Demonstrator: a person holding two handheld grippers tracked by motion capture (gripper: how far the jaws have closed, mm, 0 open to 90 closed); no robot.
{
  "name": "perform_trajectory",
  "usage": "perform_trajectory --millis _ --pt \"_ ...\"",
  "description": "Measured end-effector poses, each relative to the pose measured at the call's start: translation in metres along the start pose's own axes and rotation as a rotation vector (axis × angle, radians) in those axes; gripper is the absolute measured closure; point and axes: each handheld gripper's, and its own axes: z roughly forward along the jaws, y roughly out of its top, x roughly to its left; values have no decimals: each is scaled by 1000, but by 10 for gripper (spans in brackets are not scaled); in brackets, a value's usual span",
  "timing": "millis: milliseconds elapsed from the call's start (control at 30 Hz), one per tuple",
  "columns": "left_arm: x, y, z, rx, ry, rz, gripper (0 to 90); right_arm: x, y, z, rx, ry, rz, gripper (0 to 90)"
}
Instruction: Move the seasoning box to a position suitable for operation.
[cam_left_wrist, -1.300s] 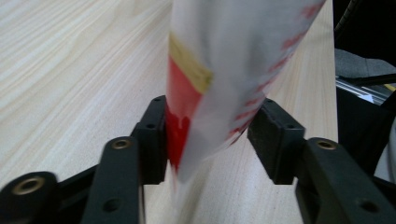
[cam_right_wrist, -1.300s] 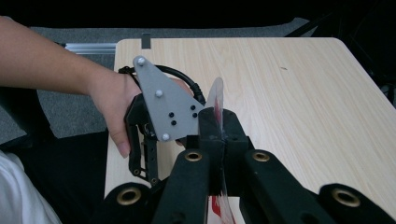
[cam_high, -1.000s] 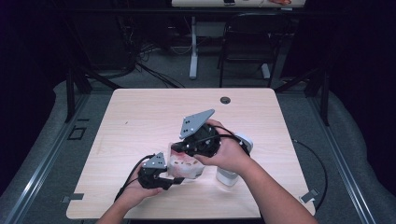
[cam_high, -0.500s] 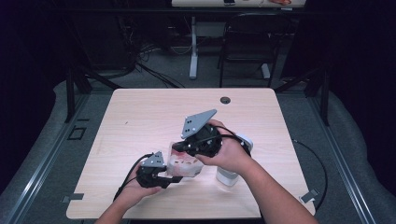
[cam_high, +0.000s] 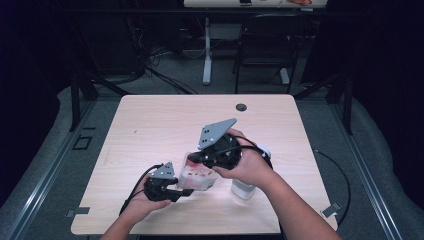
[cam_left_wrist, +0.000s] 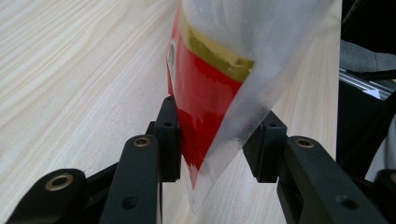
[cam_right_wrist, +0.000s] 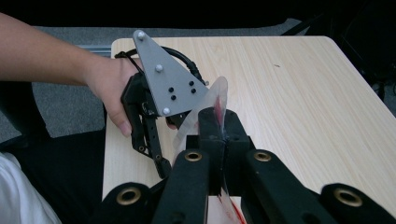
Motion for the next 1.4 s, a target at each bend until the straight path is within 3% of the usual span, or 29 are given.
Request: perform_trajectory --millis 300,633,767,1400 --pt "-1 2 -5 28 9 6 634 1 -7 -5 -2 -21 11 897" --pt "-3 12 -9 71 -23 14 638 1 -19 -17 -49 -29 43 897" --pt "-3 16 -9 104 -17 23 640 -2 -28 -20 -71 -26 75 898" --pt "-4 43 -22 240 3 72 645 -3 -55 -34 -180 -48 132 899"
